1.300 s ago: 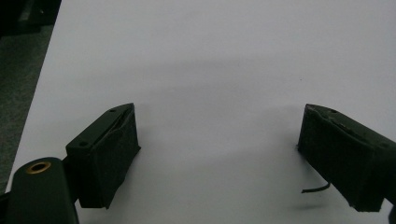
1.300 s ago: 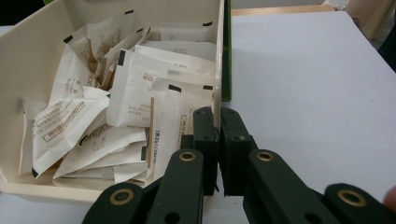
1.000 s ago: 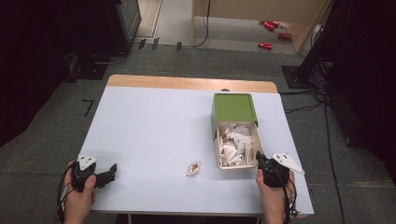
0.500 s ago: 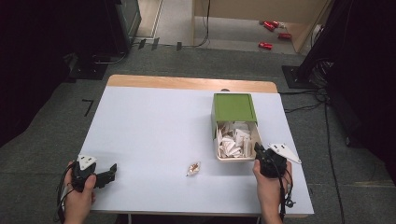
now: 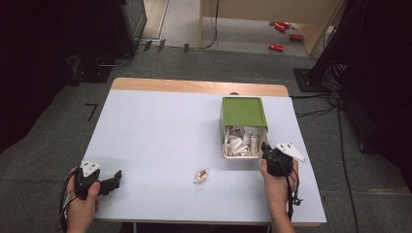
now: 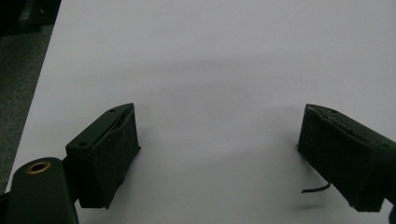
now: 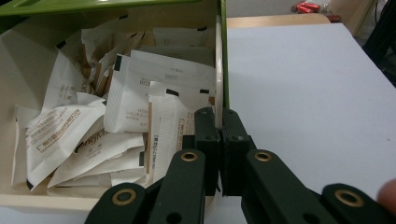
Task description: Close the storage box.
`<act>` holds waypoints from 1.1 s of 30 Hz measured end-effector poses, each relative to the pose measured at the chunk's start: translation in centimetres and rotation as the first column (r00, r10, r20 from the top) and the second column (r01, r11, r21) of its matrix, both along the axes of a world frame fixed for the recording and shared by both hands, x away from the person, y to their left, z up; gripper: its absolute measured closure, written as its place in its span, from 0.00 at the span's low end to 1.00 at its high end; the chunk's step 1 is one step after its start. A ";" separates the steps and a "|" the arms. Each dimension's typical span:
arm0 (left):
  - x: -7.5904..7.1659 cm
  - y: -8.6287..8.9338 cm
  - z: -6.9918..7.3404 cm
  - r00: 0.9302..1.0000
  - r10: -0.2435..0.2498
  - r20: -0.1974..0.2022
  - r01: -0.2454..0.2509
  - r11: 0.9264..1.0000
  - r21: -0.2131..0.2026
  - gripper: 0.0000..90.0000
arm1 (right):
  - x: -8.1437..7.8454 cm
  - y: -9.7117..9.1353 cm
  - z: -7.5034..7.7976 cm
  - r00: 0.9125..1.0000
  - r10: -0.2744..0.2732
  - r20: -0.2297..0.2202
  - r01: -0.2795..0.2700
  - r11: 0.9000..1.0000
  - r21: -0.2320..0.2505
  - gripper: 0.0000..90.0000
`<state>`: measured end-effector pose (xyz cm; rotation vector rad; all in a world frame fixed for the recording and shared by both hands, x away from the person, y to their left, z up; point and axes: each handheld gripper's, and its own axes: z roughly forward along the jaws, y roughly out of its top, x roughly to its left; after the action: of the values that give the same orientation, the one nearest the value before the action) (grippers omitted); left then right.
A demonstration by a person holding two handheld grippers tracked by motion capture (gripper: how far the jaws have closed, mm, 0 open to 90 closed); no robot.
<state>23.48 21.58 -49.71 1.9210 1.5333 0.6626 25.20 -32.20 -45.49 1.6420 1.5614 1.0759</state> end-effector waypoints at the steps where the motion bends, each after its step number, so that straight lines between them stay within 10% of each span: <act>1: 0.0 0.0 0.0 1.000 0.000 0.000 0.000 1.000 0.000 0.14 | 0.1 -0.1 0.0 1.000 0.004 0.002 -0.004 1.000 0.000 0.99; 5: 0.0 0.0 0.0 1.000 0.000 0.000 0.000 1.000 0.000 0.14 | 0.0 -0.7 -0.4 0.996 0.079 0.030 -0.081 0.994 0.069 0.78; 10: 0.0 0.0 0.0 1.000 0.000 0.001 0.000 1.000 0.000 0.14 | -1.7 -1.1 -2.0 0.987 0.151 0.055 -0.153 0.987 0.040 0.66; 17: 0.0 0.0 0.0 1.000 0.000 0.001 0.000 1.000 0.000 0.14 | -3.8 -1.3 -1.9 0.984 0.174 0.048 -0.176 0.983 0.044 0.62; 33: 0.0 0.0 0.0 1.000 0.000 0.000 0.000 1.000 -0.001 0.14 | -2.1 0.0 -3.5 0.990 0.142 -0.019 -0.143 0.989 -0.032 0.70</act>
<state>23.48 21.59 -49.71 1.9204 1.5328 0.6620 23.14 -32.19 -48.96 1.5399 1.7197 1.1061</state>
